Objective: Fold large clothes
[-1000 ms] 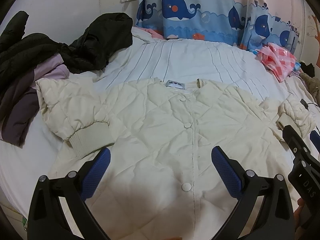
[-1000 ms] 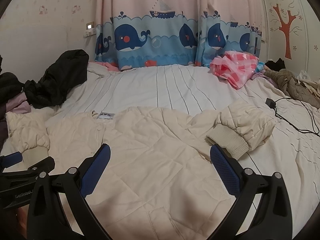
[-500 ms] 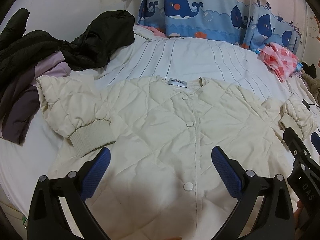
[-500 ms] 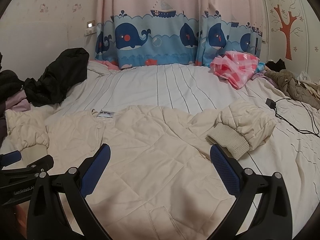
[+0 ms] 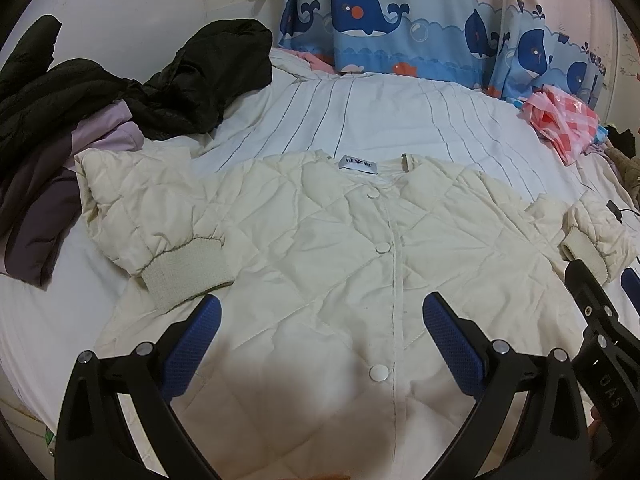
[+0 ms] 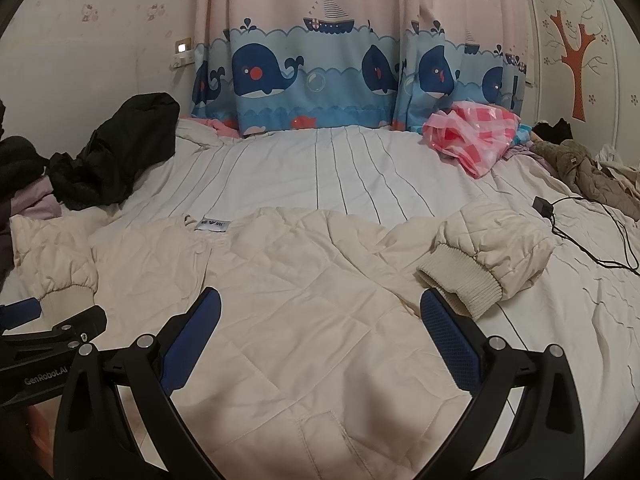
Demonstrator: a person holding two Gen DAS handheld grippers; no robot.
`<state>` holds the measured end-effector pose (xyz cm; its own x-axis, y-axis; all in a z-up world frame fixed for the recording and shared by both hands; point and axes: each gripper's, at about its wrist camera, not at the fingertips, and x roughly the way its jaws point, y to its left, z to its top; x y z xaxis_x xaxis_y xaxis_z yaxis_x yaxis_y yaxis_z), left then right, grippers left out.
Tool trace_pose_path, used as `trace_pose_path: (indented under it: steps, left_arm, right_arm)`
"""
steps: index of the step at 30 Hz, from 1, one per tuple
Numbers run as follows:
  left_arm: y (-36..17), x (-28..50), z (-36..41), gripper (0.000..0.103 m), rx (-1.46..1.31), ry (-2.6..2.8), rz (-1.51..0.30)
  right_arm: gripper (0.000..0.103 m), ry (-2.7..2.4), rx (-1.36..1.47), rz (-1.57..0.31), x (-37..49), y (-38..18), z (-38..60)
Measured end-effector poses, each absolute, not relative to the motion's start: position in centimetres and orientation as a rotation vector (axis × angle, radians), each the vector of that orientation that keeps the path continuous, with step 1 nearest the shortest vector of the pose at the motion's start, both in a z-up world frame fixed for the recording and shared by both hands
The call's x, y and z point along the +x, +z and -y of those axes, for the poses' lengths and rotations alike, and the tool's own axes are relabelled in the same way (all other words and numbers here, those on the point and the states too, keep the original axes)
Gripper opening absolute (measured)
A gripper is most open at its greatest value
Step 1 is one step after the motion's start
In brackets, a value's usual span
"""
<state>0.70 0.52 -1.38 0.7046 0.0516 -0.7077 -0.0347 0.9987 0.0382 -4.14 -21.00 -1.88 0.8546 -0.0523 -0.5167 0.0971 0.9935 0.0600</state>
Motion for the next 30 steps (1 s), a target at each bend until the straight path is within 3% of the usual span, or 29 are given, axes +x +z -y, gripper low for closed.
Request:
trace_pose_path:
  steps: [30]
  left_arm:
    - [-1.71,0.58,-0.32,0.097,0.040,0.049,-0.794]
  right_arm:
    - [0.096,-0.082,0.074,-0.539,-3.99,-1.82,20.63]
